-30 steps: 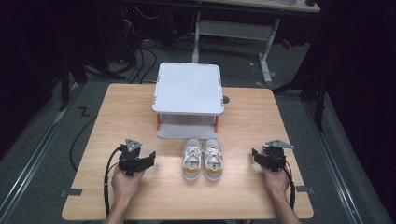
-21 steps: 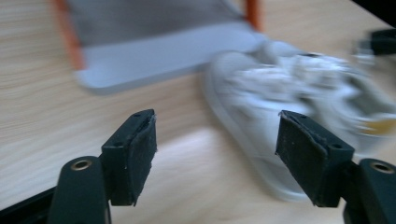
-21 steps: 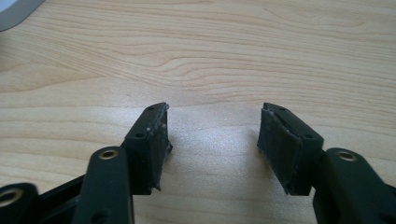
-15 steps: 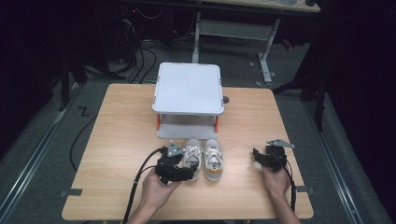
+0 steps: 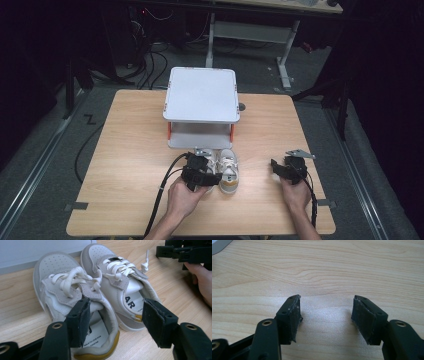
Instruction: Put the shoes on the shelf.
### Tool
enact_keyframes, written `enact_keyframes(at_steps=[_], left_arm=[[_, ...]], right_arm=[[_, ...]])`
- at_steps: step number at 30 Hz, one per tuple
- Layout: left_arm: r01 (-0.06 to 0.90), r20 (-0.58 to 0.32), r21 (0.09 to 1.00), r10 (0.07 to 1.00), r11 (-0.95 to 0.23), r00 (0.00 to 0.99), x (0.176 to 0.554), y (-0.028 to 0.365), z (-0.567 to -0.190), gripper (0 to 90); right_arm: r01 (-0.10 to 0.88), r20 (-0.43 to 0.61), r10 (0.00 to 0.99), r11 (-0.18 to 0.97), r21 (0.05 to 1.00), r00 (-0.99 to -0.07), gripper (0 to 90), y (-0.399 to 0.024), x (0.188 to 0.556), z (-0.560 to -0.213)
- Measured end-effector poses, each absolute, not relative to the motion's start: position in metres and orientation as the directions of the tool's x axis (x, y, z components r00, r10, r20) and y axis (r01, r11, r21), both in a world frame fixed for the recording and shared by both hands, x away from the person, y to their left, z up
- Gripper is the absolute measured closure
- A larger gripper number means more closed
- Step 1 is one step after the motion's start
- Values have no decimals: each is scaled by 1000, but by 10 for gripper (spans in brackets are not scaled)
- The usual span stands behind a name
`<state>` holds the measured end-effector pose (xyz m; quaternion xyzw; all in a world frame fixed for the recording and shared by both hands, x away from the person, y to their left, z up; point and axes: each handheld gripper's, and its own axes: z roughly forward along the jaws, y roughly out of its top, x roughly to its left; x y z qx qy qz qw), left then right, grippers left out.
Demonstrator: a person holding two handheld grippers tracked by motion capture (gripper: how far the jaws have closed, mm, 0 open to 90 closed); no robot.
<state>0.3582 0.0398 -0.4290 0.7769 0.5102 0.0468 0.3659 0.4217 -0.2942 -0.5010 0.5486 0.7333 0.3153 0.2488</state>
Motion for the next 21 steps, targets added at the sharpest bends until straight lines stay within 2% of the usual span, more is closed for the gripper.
enact_keyframes(at_steps=[15,21], left_arm=[[785,-289,585,852,-204,437,361,33,-427,421],[790,-287,570,846,-226,449,358,29,-427,461]], right_arm=[[648,-19,962,199,735,-274,400,-294,422,-501],[648,-19,962,199,735,-273,400,-294,422,-501]])
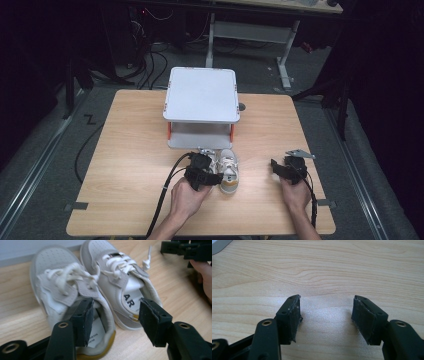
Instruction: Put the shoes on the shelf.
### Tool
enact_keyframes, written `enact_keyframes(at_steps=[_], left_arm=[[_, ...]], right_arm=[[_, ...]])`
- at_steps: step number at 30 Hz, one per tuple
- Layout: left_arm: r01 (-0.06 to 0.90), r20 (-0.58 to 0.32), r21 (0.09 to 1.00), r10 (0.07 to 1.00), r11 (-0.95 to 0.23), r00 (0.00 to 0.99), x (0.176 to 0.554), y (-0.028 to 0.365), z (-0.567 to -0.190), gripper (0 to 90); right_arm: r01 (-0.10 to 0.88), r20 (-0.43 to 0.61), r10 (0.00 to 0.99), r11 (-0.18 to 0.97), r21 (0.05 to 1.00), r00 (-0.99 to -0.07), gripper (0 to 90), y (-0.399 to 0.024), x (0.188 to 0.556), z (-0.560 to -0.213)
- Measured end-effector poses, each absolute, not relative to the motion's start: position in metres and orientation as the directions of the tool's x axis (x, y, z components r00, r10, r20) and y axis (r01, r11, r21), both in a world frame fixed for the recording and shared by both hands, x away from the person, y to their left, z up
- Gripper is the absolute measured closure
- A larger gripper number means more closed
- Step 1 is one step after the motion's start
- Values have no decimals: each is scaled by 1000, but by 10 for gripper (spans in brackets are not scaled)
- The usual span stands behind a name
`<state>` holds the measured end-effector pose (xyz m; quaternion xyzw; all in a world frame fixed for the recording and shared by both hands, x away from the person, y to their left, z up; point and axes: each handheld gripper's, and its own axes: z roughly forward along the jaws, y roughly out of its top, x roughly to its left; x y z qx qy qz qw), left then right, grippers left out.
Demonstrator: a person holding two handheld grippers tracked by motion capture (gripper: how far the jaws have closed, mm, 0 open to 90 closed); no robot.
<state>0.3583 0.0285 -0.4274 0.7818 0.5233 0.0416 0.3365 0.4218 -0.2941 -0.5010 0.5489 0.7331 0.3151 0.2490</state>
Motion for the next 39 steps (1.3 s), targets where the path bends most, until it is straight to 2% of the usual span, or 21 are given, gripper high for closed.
enact_keyframes(at_steps=[10,18,22,27,30,31,33,39], left_arm=[[803,-287,548,849,-235,444,368,17,-427,466],[835,-267,489,868,-252,419,369,16,-432,519],[857,-314,474,871,-201,378,376,18,-430,514],[861,-308,459,870,-220,386,380,10,-432,494],[846,-234,468,887,-257,399,383,0,-443,518],[846,-234,468,887,-257,399,383,0,-443,537],[813,-182,506,885,-289,428,380,-5,-446,559],[783,-124,524,879,-336,460,375,-6,-444,682]], right_arm=[[648,-18,962,199,735,-274,400,-294,422,-501],[648,-19,962,198,735,-273,401,-294,422,-501],[647,-20,962,199,736,-273,400,-294,422,-501],[647,-20,962,199,736,-273,400,-294,422,-501],[649,-18,962,197,735,-272,400,-294,422,-501],[647,-20,962,199,736,-273,400,-294,422,-501],[647,-20,962,199,736,-273,400,-294,422,-501],[647,-19,962,198,736,-273,400,-294,422,-501]])
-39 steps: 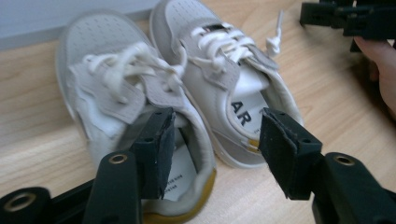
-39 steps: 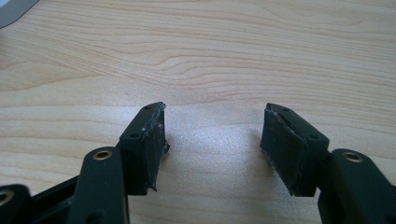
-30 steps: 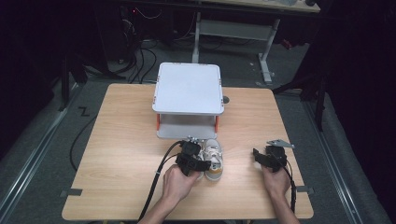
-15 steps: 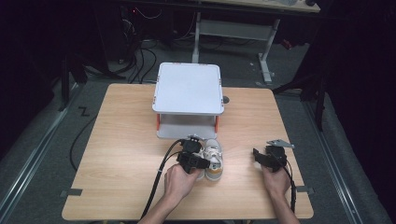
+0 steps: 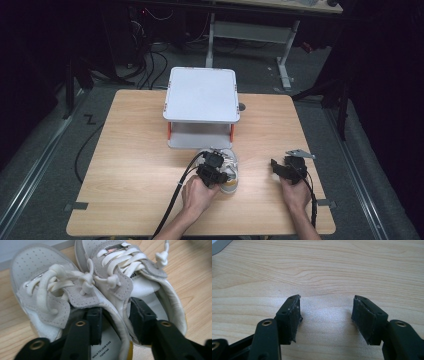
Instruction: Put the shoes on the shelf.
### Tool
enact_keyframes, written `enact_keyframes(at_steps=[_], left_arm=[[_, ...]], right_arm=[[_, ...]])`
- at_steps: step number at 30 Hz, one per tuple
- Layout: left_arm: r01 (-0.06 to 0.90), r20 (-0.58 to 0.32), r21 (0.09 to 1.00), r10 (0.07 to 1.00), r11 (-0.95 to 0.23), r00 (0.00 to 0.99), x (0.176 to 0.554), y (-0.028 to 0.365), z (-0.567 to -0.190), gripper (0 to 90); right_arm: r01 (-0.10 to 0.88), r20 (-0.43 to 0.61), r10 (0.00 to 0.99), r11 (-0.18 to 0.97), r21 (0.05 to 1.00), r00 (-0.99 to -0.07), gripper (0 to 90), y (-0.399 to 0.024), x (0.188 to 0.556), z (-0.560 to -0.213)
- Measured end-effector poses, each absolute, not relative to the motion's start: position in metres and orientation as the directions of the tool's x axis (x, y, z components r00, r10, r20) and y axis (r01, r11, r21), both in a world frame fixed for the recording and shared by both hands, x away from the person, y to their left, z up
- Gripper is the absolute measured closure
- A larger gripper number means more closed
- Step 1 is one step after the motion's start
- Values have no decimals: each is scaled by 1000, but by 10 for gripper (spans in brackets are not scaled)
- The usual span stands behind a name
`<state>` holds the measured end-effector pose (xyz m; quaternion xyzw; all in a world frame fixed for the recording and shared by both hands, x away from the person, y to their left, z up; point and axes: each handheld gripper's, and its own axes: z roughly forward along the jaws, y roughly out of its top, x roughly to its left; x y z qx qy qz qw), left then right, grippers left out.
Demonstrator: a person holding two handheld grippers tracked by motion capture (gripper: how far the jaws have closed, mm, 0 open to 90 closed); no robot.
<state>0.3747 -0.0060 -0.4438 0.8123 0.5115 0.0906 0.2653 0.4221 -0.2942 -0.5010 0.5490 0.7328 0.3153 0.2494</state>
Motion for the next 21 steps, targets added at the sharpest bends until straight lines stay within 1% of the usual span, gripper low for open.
enact_keyframes(at_steps=[1,3,5,14,21], left_arm=[[776,-98,524,880,-351,464,372,-6,-443,710],[772,-94,521,875,-363,475,372,-2,-442,754],[769,-92,521,871,-370,482,371,1,-442,774],[707,-33,554,837,-440,547,366,7,-443,803],[676,-44,584,814,-449,579,363,20,-439,812]], right_arm=[[649,-18,962,198,735,-273,399,-294,422,-501],[648,-19,962,198,735,-272,398,-294,422,-501],[648,-18,962,198,735,-273,398,-294,422,-501],[647,-19,961,199,736,-275,395,-294,422,-501],[647,-18,961,200,736,-276,394,-294,422,-501]])
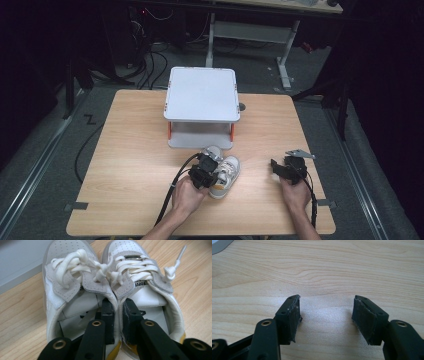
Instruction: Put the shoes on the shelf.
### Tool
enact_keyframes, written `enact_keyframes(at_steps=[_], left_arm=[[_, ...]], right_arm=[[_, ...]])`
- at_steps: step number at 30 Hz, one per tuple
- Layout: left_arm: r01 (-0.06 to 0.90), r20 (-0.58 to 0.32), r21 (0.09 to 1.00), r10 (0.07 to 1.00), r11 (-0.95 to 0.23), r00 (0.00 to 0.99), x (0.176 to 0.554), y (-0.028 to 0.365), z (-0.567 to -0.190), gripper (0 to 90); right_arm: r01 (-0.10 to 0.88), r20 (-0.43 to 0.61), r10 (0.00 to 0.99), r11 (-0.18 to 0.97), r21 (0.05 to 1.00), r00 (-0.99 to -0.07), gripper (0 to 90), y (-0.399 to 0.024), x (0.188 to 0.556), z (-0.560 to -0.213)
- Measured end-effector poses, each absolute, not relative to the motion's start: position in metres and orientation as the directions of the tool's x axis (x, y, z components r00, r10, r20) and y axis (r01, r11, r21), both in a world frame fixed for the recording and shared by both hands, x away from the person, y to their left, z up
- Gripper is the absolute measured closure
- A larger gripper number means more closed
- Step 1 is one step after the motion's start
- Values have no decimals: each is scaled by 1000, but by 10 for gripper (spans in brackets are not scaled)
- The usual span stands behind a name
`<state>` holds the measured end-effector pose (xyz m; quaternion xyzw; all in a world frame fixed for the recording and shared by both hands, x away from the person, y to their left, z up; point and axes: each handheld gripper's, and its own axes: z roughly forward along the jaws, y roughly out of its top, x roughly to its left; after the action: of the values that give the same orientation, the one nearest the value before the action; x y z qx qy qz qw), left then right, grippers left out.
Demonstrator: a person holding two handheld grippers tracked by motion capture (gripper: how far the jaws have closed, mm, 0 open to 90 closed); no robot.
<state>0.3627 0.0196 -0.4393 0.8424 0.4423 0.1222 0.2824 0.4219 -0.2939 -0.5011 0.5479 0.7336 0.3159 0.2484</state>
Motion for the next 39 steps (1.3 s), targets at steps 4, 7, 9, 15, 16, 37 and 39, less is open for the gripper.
enact_keyframes(at_steps=[4,7,9,15,16,37,39], left_arm=[[664,-53,600,805,-447,590,360,25,-436,815],[650,-55,617,799,-444,599,357,29,-434,816],[639,-54,629,795,-442,604,356,31,-432,815],[629,-48,645,799,-434,600,358,36,-425,816],[628,-45,648,801,-432,597,359,38,-424,816],[641,-14,690,880,-335,475,410,60,-429,817],[643,-12,693,886,-326,463,417,62,-432,817]], right_arm=[[647,-19,961,200,736,-276,394,-294,422,-501],[647,-19,961,201,736,-276,394,-294,422,-501],[647,-18,961,201,736,-277,393,-294,422,-501],[647,-18,960,202,735,-279,391,-294,422,-501],[647,-18,960,202,735,-279,390,-294,422,-501],[627,-26,936,255,736,-351,628,-291,423,-499],[628,-34,922,289,722,-385,677,-287,425,-497]])
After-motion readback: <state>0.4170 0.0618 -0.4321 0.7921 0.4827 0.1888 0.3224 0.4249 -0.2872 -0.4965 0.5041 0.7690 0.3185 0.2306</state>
